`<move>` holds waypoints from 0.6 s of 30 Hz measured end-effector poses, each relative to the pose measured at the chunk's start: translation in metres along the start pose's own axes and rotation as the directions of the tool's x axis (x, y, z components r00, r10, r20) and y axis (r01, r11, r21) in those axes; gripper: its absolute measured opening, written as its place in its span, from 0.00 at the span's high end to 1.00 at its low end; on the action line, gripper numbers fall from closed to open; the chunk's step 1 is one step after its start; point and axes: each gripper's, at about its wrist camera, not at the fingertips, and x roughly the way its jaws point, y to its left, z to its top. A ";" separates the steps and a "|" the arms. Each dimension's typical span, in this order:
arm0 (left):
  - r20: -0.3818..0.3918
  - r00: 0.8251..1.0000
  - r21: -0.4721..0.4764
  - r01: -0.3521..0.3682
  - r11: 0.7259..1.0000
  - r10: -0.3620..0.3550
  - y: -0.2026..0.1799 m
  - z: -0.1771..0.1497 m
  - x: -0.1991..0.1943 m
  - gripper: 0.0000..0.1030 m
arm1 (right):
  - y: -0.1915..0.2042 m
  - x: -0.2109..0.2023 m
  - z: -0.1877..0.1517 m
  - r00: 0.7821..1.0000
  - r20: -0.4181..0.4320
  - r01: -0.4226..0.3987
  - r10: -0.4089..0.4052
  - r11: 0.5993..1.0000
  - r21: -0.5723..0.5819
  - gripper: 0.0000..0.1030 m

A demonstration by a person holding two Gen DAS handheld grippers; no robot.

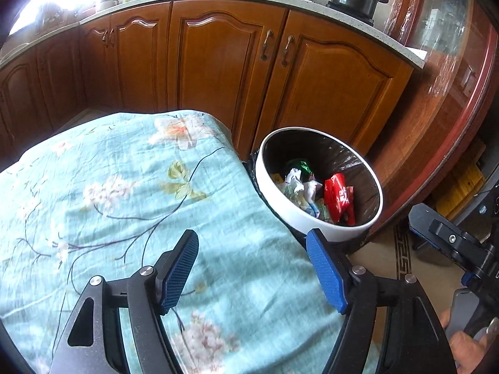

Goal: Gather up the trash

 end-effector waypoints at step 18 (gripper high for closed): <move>0.248 0.969 -0.044 0.027 0.999 -0.015 0.033 -0.075 -0.119 0.19 | 0.062 -0.063 -0.051 0.976 0.207 0.102 -0.067 0.982 -0.160 0.01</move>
